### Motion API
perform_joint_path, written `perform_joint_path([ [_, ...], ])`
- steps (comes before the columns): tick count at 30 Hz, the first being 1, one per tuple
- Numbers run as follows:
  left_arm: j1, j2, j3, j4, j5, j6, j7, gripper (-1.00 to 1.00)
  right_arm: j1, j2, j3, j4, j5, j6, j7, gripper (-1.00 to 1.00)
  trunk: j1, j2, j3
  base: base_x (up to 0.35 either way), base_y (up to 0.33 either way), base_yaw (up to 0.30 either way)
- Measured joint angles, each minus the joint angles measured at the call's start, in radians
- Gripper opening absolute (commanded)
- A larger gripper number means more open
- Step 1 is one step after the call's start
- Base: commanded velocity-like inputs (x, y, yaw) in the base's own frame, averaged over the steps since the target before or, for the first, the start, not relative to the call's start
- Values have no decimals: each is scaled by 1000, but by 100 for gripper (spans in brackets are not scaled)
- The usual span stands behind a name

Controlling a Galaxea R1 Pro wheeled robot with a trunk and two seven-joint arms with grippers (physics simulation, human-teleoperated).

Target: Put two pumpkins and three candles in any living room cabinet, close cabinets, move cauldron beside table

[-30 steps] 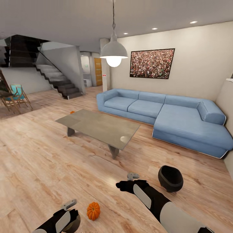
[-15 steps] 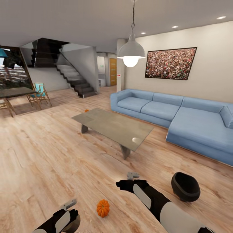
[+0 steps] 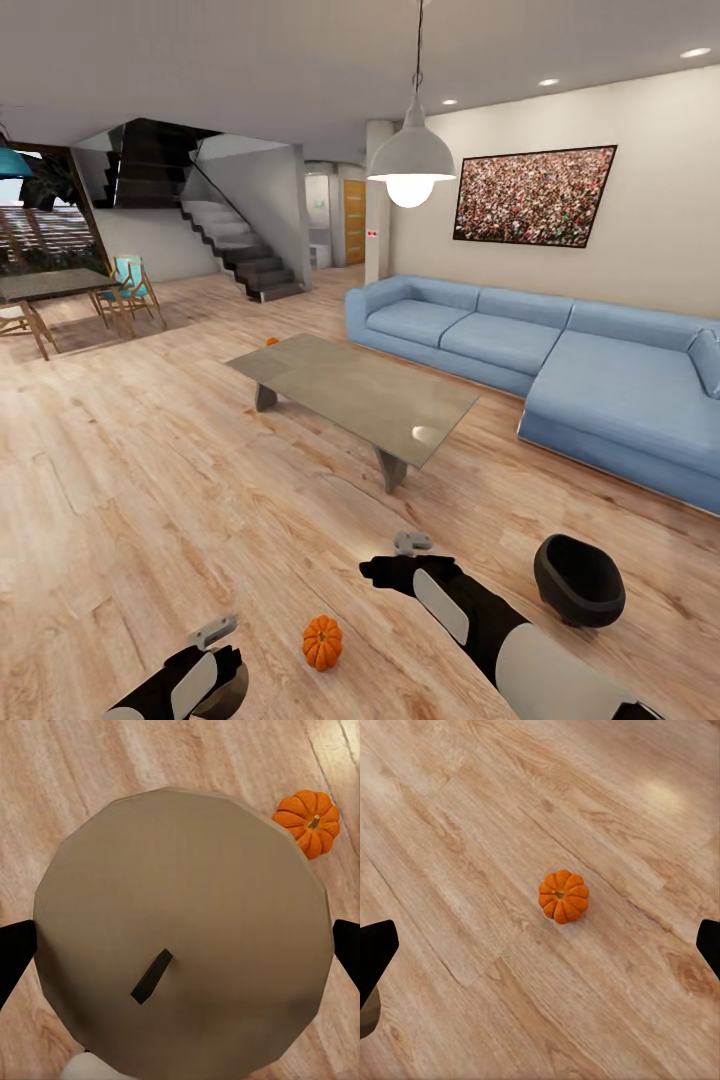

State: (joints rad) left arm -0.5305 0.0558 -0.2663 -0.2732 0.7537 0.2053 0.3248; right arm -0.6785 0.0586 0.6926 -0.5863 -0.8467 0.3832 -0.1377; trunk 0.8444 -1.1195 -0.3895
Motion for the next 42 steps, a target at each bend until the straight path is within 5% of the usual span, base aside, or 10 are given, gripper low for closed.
perform_joint_path([
  [8,0,-1,0,0,0,0,0,-100,0,-1,0,-2,1,-1,0,100,0,0,0,0,0,76],
  [42,0,2,8,0,2,0,0,-100,0,5,2,-2,3,1,-24,100,0,0,0,0,0,280],
])
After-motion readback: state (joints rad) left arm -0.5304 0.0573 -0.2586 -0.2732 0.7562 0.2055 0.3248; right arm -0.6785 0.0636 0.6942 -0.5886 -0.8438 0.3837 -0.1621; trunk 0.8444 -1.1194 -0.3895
